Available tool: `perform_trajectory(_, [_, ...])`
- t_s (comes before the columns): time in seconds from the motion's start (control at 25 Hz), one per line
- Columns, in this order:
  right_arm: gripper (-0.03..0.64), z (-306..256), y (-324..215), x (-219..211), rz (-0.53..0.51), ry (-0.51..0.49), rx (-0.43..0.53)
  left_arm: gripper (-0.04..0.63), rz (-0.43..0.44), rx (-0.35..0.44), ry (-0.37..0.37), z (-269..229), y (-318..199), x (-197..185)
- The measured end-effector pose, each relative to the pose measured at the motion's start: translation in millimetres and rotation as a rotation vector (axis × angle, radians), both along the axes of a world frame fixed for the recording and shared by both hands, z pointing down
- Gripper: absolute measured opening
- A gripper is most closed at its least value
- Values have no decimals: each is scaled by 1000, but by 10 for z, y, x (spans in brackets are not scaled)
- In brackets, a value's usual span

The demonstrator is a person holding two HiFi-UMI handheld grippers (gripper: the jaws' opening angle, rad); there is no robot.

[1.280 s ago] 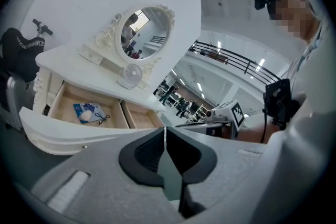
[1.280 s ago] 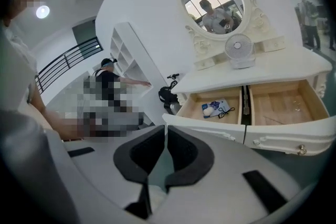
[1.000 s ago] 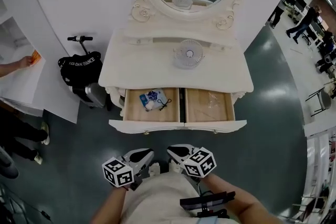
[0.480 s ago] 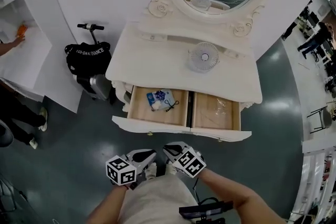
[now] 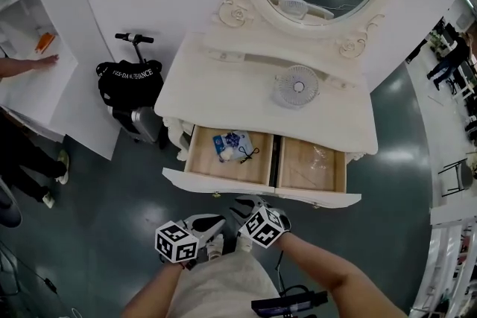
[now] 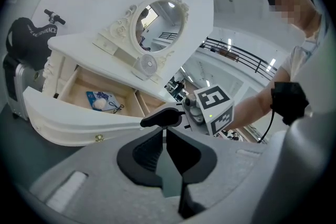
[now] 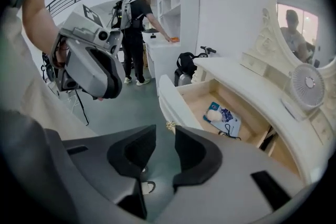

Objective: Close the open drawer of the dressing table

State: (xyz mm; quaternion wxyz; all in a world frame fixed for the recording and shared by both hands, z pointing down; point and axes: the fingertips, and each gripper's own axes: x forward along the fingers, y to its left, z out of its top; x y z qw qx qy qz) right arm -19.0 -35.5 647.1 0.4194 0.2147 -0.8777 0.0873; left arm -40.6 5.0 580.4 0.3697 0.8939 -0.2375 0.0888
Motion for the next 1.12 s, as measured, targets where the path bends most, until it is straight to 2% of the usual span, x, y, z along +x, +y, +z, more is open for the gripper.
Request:
perform_trajectory(0.28, [104, 151, -233, 65, -61, 161, 198, 18, 10, -16, -19, 144, -24, 21])
perform_trajectory(0.44, [106, 259, -326, 149, -96, 267, 278, 18, 16, -26, -20, 182, -27, 59])
perform_trajectory(0.72, [94, 420, -481, 264, -84, 379, 294, 18, 16, -30, -22, 193, -62, 74])
perform_trajectory(1.12, [71, 495, -539, 246, -193, 482, 379, 18, 15, -37, -17, 228, -166, 100])
